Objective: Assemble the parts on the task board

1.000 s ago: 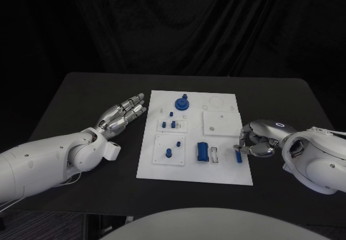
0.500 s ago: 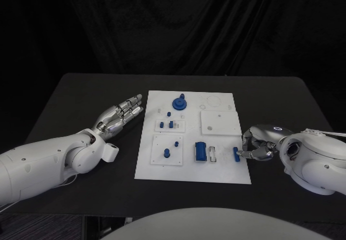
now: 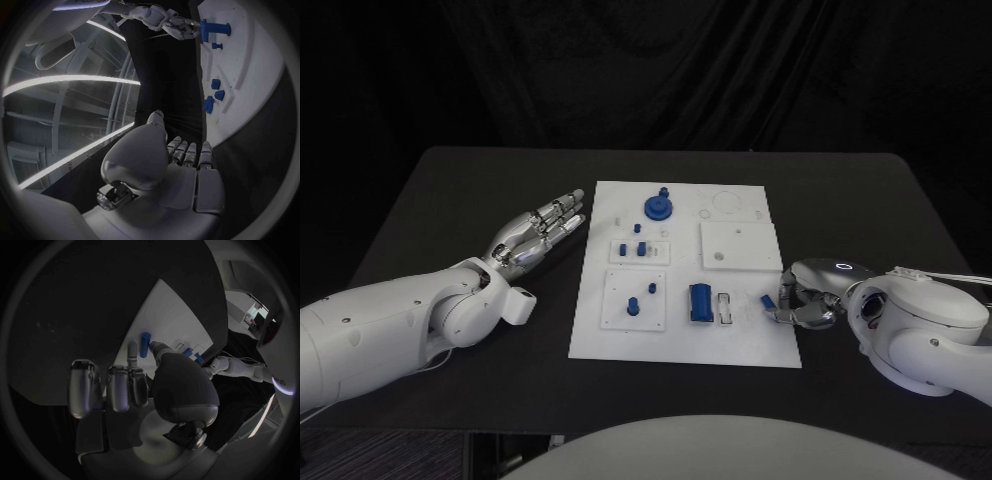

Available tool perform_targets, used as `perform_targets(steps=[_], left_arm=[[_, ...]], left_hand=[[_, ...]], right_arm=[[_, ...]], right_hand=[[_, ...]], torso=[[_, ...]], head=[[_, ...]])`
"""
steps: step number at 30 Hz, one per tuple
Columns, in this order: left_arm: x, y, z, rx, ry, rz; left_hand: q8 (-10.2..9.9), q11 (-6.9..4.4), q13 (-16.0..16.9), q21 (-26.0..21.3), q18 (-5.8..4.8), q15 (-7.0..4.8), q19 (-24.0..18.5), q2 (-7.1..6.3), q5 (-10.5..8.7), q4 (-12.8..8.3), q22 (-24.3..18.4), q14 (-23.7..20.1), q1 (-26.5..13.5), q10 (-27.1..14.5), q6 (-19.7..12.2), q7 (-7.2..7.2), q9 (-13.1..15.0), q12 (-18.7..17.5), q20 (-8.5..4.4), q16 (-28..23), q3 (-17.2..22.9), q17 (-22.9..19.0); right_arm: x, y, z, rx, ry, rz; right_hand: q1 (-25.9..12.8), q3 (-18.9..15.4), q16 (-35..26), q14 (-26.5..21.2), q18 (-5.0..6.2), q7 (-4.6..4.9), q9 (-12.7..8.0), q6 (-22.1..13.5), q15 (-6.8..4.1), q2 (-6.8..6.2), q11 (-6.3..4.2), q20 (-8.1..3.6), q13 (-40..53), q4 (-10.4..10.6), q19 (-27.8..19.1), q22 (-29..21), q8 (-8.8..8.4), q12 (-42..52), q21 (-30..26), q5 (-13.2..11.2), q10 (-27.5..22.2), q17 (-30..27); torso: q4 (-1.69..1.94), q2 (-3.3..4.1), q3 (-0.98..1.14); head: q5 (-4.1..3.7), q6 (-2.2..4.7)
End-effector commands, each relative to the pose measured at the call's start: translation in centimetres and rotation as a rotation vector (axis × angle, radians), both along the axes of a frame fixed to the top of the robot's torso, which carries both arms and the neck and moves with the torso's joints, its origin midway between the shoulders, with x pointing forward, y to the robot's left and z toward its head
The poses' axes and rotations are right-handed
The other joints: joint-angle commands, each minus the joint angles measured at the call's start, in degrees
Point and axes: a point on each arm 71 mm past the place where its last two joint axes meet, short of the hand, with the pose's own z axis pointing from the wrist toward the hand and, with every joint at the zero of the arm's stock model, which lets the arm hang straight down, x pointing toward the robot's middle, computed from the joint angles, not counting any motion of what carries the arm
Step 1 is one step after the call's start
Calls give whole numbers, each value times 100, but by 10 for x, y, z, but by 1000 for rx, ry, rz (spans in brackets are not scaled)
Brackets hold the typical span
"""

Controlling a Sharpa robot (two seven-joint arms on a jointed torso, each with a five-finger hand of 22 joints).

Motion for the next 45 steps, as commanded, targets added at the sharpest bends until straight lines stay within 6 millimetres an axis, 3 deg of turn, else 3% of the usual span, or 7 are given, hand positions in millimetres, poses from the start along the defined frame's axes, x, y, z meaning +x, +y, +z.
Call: perform_targets(steps=[1, 4, 15, 20, 23, 29, 45], left_arm=[[-1, -1, 7, -60, -85, -10], [-1, -2, 6, -59, -80, -14], [-1, -2, 5, -57, -61, -25], [-1, -3, 4, -56, -52, -30], [-1, -3, 3, -55, -48, -32], [-2, -3, 3, -53, -45, -32], [-2, -3, 2, -51, -39, -34]], left_hand=[[3, 1, 1, 3, 32, 3, -1, 11, 35, 17, -8, -2, 65, -20, -12, 21, -3, 0, -29, -21, 31, -5], [0, 11, 0, 5, 27, 16, 1, 18, 44, 13, -6, -2, 80, -26, -19, 31, -4, -1, -19, -21, 39, -5], [-5, 40, 0, 10, 18, 65, 7, 39, 76, 6, -1, -2, 114, -27, -32, 54, -5, -1, 24, -21, 61, -5], [-8, 62, 0, 12, 18, 88, 10, 59, 87, 2, 1, -2, 130, -26, -41, 74, -6, -1, 49, -21, 77, -5], [-9, 77, 1, 13, 20, 102, 11, 77, 94, -4, 1, -2, 147, -25, -48, 88, -7, 0, 64, -21, 94, -5], [-10, 86, 0, 14, 21, 108, 12, 85, 99, -7, 2, -2, 155, -29, -51, 97, -7, -1, 72, -21, 101, -5], [-10, 86, 0, 14, 21, 108, 12, 85, 99, -7, 2, -2, 155, -29, -51, 97, -7, -1, 72, -21, 101, -5]], right_arm=[[1, -1, -2, -15, -8, -10], [2, 0, -4, -20, -4, -8], [3, 7, -18, -35, 36, 16], [3, 13, -21, -17, 36, 38], [3, 15, -21, -5, 29, 45], [2, 17, -20, 83, 28, 22], [-8, 23, -12, 543, 218, -246]], right_hand=[[-42, 0, -15, 421, 11, -11, 5, 42, 30, 26, 42, 37, 1510, 21, 382, 1252, -30, 16, -28, -32, 607, 445], [-15, 20, -21, 417, 15, -21, 22, 57, 25, 51, 34, 34, 1510, 1, 378, 1247, -53, 16, -45, 23, 607, 427], [410, 281, -59, 395, 40, -19, 136, 53, 15, 28, 29, 22, 1510, -284, 346, 1211, -284, 16, -166, 1112, 607, 316], [813, 605, -52, 399, 47, -25, 225, 85, 5, 97, 19, 15, 1510, -674, 338, 1204, -328, 16, -199, 1626, 607, 333], [911, 1399, -35, 404, 41, 63, 325, 133, 30, 17, 60, 19, 1510, -945, 345, 1213, -372, 16, -181, 1086, 607, 365], [619, 2107, 0, 419, 22, 23, 498, 229, 38, -197, 51, 43, 1510, -1161, 373, 1240, -361, 16, -94, 1025, 607, 434], [234, 2391, 40, 435, 16, -13, 691, 262, 16, -205, 26, 21, 1510, -1229, 389, 1251, -315, 16, -54, 1153, 607, 504]], torso=[[7, 0, 3], [10, 0, 3], [7, -2, 3], [10, -6, 3], [13, -2, 4], [3, -4, 6], [3, -8, 8]], head=[[-6, 0], [-11, 0], [15, 0], [21, 0], [17, 0], [55, 0], [48, 0]])
